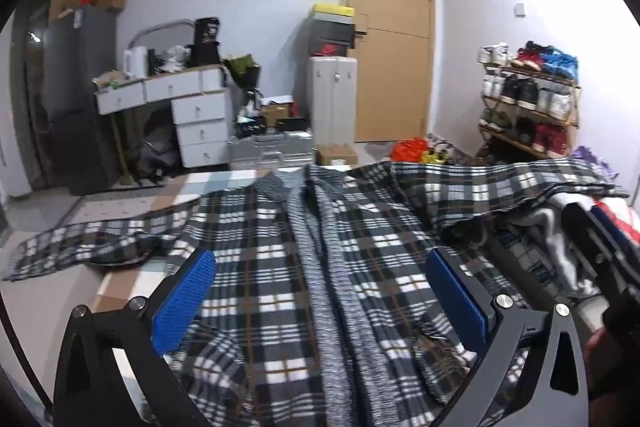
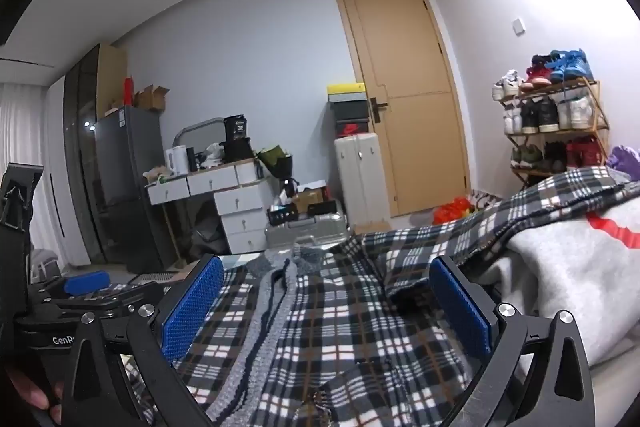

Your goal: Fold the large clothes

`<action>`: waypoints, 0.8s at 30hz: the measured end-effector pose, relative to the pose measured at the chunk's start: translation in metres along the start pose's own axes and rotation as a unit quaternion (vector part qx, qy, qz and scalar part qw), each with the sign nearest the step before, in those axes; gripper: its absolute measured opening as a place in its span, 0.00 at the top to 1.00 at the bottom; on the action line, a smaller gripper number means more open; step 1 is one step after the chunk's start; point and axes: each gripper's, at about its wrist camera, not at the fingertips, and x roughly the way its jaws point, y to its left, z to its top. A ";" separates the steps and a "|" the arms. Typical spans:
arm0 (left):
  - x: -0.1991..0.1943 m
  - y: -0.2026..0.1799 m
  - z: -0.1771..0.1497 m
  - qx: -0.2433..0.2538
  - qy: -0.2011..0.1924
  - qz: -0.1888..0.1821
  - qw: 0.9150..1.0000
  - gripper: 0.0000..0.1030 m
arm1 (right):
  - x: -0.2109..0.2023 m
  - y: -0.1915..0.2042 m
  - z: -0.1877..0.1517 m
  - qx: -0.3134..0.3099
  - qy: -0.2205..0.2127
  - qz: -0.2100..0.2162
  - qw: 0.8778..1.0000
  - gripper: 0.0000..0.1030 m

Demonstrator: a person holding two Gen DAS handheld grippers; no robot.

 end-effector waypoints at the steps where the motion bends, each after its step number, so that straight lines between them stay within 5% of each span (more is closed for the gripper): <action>1: 0.001 0.001 0.000 0.000 -0.002 0.001 1.000 0.01 | 0.001 -0.001 0.000 -0.002 0.000 0.002 1.000 0.00; 6: -0.015 0.007 0.004 -0.004 -0.043 -0.003 0.999 0.01 | 0.010 -0.008 0.001 -0.013 -0.005 0.009 1.000 0.00; 11: -0.015 0.007 0.001 -0.010 -0.035 -0.010 0.999 0.01 | 0.033 -0.024 0.001 -0.026 -0.002 0.012 1.000 0.00; 13: -0.016 0.005 0.001 -0.006 -0.037 -0.007 0.999 0.01 | -0.002 0.004 -0.002 -0.030 -0.024 -0.006 0.999 0.00; 24: -0.018 0.007 0.002 -0.010 -0.035 -0.012 0.999 0.01 | -0.004 0.004 -0.001 -0.023 -0.020 -0.005 1.000 0.00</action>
